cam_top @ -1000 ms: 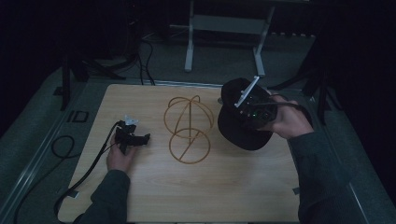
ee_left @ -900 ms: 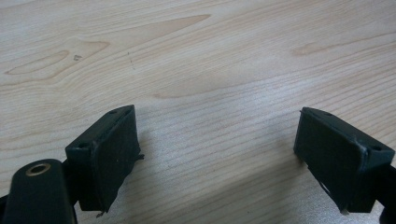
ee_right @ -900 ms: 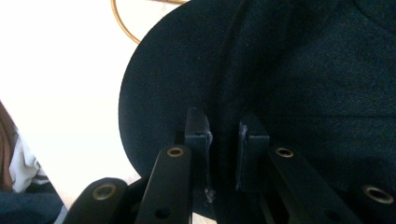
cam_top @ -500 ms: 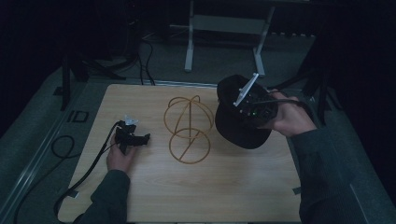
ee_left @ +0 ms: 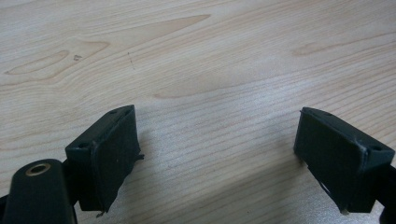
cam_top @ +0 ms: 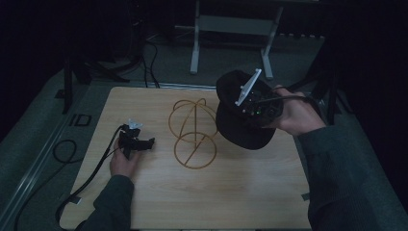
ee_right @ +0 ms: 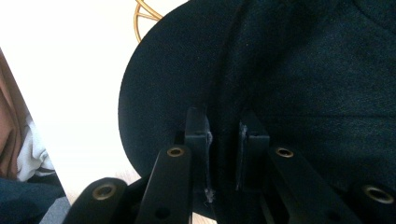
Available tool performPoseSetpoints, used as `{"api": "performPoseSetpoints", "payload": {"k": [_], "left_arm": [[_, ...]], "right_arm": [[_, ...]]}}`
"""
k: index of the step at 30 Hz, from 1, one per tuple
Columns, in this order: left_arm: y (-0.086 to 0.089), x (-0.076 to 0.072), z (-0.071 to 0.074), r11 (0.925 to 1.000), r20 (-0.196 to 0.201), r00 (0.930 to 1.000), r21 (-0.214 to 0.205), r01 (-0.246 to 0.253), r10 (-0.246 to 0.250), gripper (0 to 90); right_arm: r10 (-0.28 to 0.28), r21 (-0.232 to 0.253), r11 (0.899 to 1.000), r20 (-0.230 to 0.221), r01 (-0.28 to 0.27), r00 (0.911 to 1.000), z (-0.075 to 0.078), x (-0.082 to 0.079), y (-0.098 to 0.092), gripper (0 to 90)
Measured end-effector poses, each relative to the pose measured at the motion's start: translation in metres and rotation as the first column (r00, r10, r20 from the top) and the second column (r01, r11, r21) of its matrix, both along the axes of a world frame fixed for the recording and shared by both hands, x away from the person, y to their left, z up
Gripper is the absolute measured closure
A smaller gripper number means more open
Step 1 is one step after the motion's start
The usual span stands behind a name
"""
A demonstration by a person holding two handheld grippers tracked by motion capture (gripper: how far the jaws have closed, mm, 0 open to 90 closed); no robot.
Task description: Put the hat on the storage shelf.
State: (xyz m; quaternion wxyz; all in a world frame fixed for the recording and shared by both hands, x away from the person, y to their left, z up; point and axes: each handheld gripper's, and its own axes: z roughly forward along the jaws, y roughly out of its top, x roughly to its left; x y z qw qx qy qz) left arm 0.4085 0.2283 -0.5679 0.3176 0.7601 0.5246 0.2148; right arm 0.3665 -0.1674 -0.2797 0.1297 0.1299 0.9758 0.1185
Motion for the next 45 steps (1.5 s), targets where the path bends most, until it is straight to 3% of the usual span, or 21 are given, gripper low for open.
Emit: {"api": "performPoseSetpoints", "payload": {"k": [16,24,45], "left_arm": [[0.000,0.000,0.000,1.0000,0.000,1.0000,0.000,0.000,0.000,13.4],[0.000,0.000,0.000,1.0000,0.001,1.0000,-0.001,0.000,0.000,13.4],[0.000,0.000,0.000,1.0000,0.000,1.0000,0.000,0.000,0.000,13.4]], "right_arm": [[0.022,0.011,1.000,-0.001,-0.022,0.9998,0.010,0.005,0.004,78.8],[0.056,0.024,0.998,0.014,-0.056,0.9984,0.021,0.002,0.013,78.7],[0.158,0.018,0.987,-0.002,-0.158,0.9874,0.022,-0.004,0.044,78.6]]}}
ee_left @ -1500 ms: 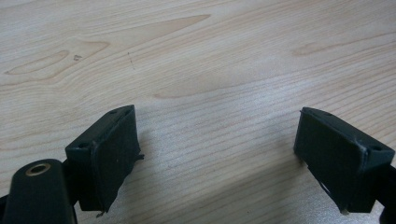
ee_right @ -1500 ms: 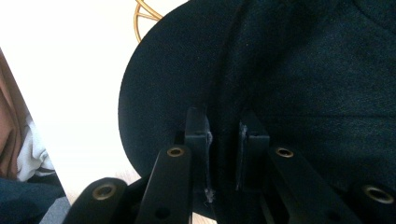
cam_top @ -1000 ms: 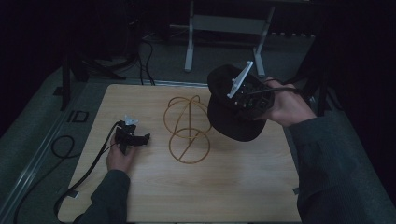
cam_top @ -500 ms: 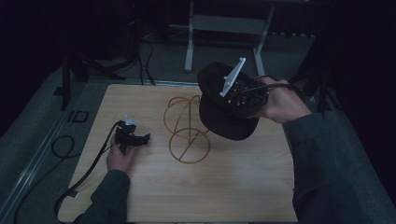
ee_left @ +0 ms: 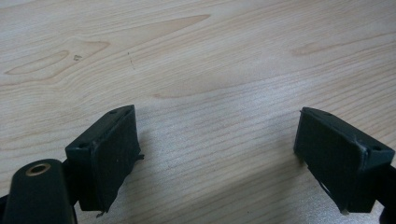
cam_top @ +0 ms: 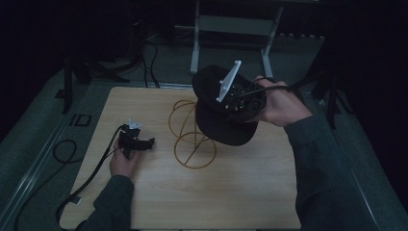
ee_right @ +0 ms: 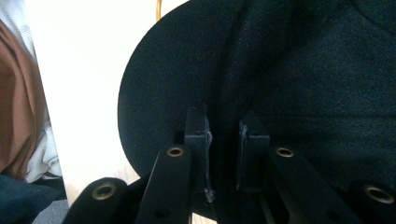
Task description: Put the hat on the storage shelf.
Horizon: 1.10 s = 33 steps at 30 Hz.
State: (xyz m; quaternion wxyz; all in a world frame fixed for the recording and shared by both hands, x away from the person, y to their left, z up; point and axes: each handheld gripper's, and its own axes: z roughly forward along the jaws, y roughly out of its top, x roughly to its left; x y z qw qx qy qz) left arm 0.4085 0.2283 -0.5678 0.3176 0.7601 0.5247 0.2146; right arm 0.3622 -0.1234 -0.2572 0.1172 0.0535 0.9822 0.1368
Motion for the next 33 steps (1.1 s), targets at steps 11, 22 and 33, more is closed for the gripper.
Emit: {"api": "performPoseSetpoints", "payload": {"k": [11,22,33], "left_arm": [[0.000,0.000,0.000,1.0000,0.001,1.0000,-0.001,-0.001,0.001,13.4],[0.000,0.000,0.000,1.0000,0.001,1.0000,0.000,-0.001,0.001,13.4],[0.000,0.000,0.000,1.0000,0.001,1.0000,-0.003,-0.003,0.003,13.4]], "right_arm": [[0.078,-0.008,0.997,0.013,-0.077,0.9969,0.001,-0.005,0.020,78.2],[0.124,-0.014,0.992,0.025,-0.124,0.9919,0.001,-0.009,0.033,77.7],[0.162,-0.015,0.987,0.035,-0.162,0.9862,0.002,-0.014,0.046,77.6]]}}
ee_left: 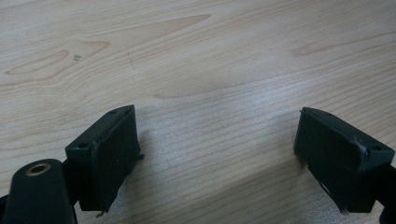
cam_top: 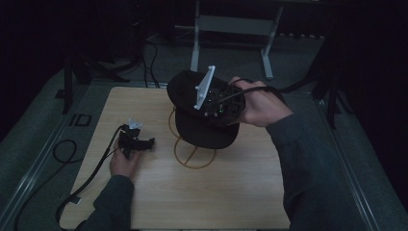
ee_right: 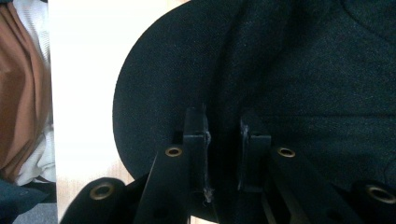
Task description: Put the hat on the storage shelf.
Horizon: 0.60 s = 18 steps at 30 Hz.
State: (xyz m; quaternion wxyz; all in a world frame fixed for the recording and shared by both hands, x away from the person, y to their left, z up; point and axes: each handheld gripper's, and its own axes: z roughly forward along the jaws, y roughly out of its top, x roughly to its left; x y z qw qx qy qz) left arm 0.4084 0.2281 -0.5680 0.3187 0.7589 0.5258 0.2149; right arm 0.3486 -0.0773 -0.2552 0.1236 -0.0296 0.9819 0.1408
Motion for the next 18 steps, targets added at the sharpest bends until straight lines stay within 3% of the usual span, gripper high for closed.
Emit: {"api": "performPoseSetpoints", "payload": {"k": [11,18], "left_arm": [[0.000,0.000,0.000,1.0000,0.001,1.0000,0.001,0.001,-0.001,13.4],[0.000,0.000,0.000,1.0000,0.000,1.0000,0.002,0.001,-0.001,13.4]], "right_arm": [[0.028,-0.007,1.000,-0.004,-0.028,0.9996,0.001,-0.006,0.013,77.5],[0.044,-0.033,0.998,-0.019,-0.044,0.9989,-0.007,-0.007,0.020,77.5]]}}
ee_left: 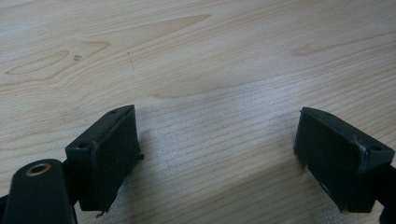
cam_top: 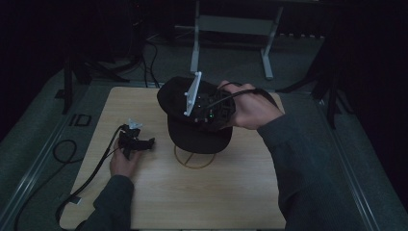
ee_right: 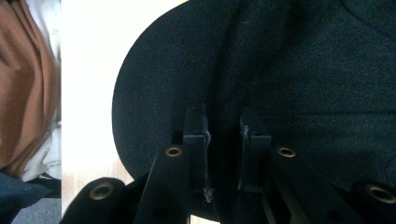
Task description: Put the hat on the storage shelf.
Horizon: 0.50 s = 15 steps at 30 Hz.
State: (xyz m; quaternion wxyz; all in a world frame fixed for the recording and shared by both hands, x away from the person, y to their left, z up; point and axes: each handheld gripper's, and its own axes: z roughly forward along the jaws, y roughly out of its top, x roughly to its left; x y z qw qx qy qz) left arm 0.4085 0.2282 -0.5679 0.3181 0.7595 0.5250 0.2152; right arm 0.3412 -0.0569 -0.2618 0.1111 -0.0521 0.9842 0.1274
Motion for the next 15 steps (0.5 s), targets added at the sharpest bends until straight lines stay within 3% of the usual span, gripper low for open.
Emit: {"api": "performPoseSetpoints", "payload": {"k": [15], "left_arm": [[0.000,0.000,0.000,1.0000,0.000,1.0000,-0.002,-0.003,0.003,13.4]], "right_arm": [[0.003,-0.075,0.997,0.010,-0.002,0.9999,-0.026,0.006,0.011,76.2]]}}
